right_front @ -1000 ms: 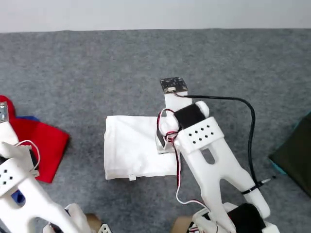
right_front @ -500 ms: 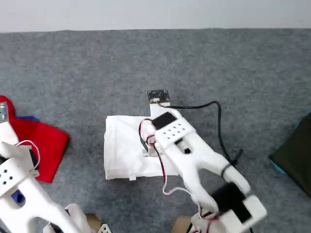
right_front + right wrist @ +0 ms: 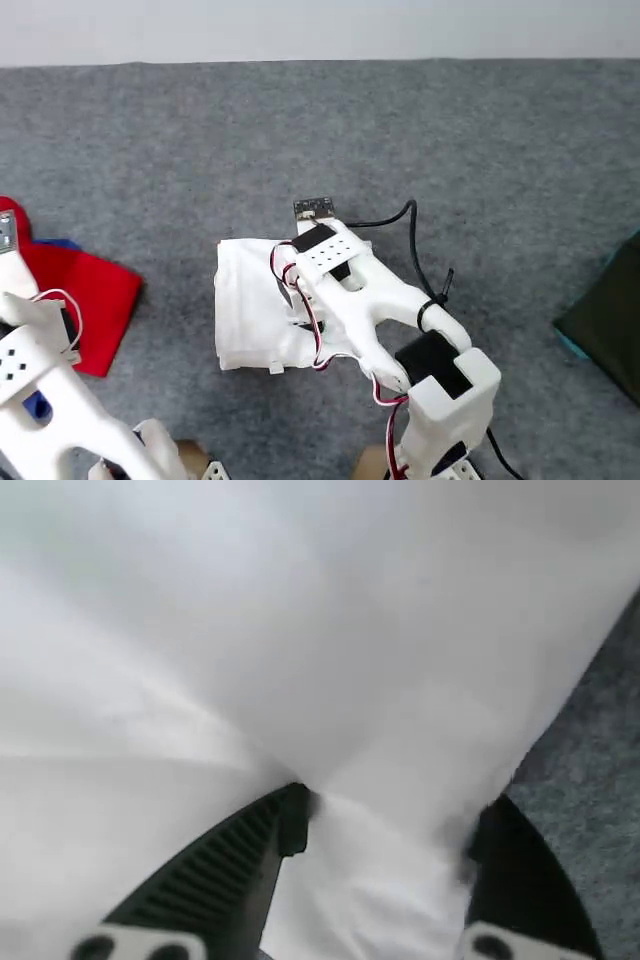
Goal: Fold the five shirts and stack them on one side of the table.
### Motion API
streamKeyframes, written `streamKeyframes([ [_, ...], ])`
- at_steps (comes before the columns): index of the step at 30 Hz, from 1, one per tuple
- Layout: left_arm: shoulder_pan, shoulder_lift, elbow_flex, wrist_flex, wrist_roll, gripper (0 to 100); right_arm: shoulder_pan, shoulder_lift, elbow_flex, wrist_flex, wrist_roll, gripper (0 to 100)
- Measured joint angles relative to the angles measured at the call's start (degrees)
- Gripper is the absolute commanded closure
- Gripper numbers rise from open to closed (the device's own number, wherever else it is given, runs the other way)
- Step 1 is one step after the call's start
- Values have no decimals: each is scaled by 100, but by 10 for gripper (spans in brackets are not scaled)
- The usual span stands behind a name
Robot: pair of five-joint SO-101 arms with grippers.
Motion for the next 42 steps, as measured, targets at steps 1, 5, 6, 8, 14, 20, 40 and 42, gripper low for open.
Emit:
streamKeyframes([
  [1,0,0,0,0,0,994,0,18,0,0,0,943],
  [5,0,0,0,0,0,994,44,26,-44,79,343,975],
  [6,0,0,0,0,0,994,53,26,-62,132,396,987],
  [8,0,0,0,0,0,994,53,26,-123,264,448,989],
  [14,0,0,0,0,0,994,369,-88,-70,712,571,989],
  [20,0,0,0,0,0,994,1257,-941,-35,1073,2013,989],
  [40,0,0,0,0,-9,994,3912,-1196,-26,-1899,8492,976],
  [42,0,0,0,0,-9,994,3903,-1134,-26,-2031,8563,928],
])
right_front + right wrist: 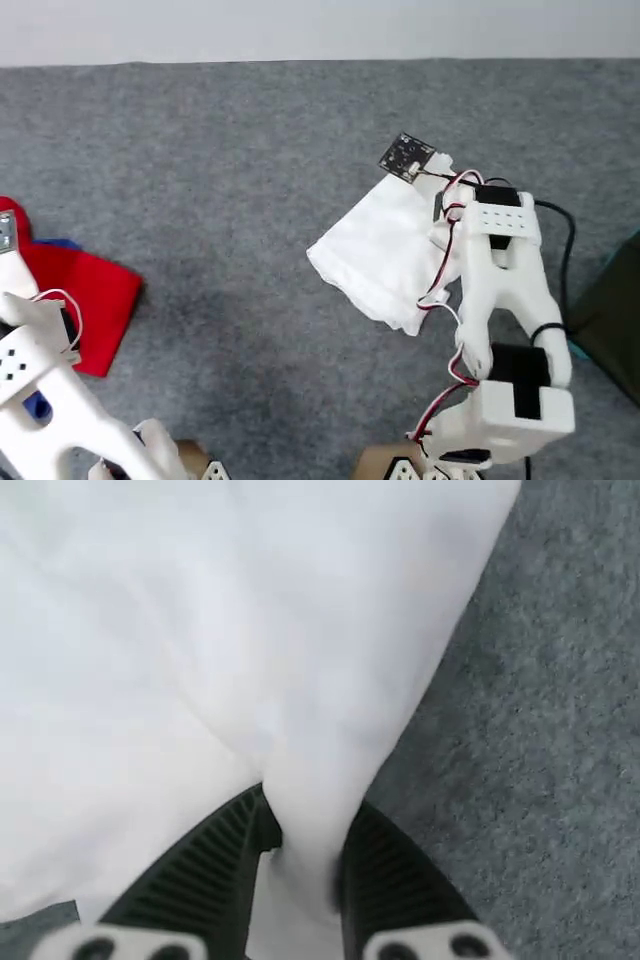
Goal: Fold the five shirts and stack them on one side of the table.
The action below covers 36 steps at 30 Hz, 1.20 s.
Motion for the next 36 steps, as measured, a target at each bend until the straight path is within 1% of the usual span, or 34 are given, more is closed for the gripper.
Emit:
streamKeyframes([
  [3,0,0,0,0,0,994,-9,0,0,-62,9,861],
  [6,0,0,0,0,0,994,-9,0,0,-70,-167,854],
  [12,0,0,0,0,0,994,-9,-158,-141,-70,-1415,775],
  [14,0,0,0,0,0,994,-9,-387,-149,62,-1864,768],
  [21,0,0,0,0,0,994,-62,-1081,-158,1310,-4114,768],
  [26,0,0,0,0,0,994,-62,-1213,-158,2119,-5477,768],
  [29,0,0,0,-18,0,994,-281,-1213,-158,2268,-6365,766],
  [31,0,0,0,-26,0,994,-448,-1213,-158,2268,-7086,765],
  [35,0,0,18,-141,0,994,-879,-993,-158,2084,-8264,760],
  [36,0,0,18,-193,0,994,-985,-914,-158,1996,-8510,742],
])
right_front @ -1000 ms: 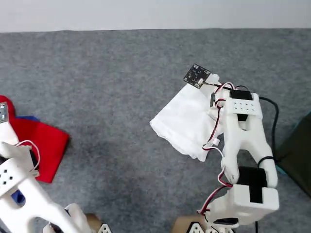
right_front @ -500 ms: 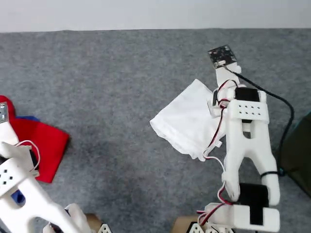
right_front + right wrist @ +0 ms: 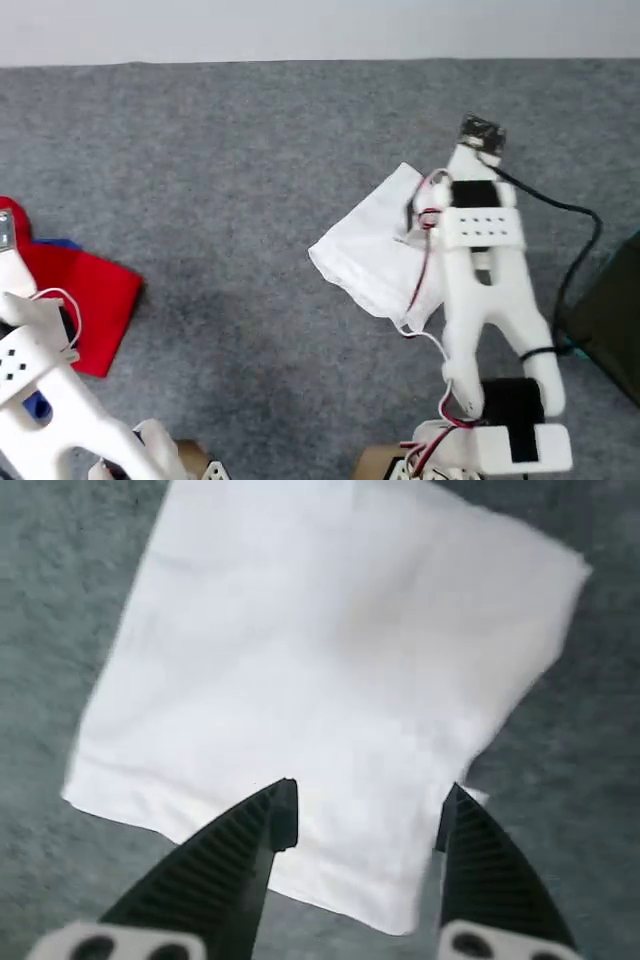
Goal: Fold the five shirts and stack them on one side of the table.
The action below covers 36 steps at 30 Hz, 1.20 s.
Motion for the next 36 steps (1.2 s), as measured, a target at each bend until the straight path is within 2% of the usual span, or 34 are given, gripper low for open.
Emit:
streamKeyframes([
  [6,0,0,0,-193,0,994,-97,677,0,-378,-941,523],
  [15,0,0,0,-193,0,994,-105,1503,0,-1134,-1231,514],
  [24,0,0,0,-193,0,994,-132,2435,-88,-2374,-1231,701],
  [28,0,0,0,-193,0,994,-97,2769,-519,-2189,-1248,794],
  [33,0,0,0,-193,0,994,-44,3095,-1248,-1433,-1231,998],
  [36,0,0,0,-193,0,994,44,3297,-1618,-1152,-1125,983],
])
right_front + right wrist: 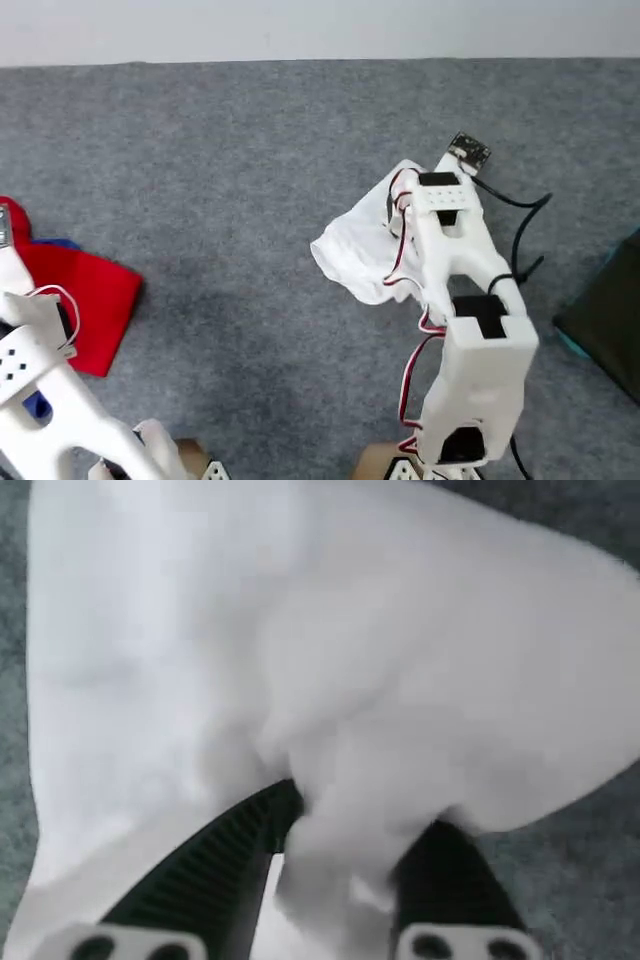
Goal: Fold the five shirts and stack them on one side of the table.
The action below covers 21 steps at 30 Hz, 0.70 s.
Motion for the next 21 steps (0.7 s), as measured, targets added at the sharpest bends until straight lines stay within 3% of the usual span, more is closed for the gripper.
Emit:
streamKeyframes([
  [8,0,0,0,0,0,994,237,-149,-281,360,888,991],
  [21,0,0,0,-70,0,994,1934,-1662,-281,633,2620,991],
])
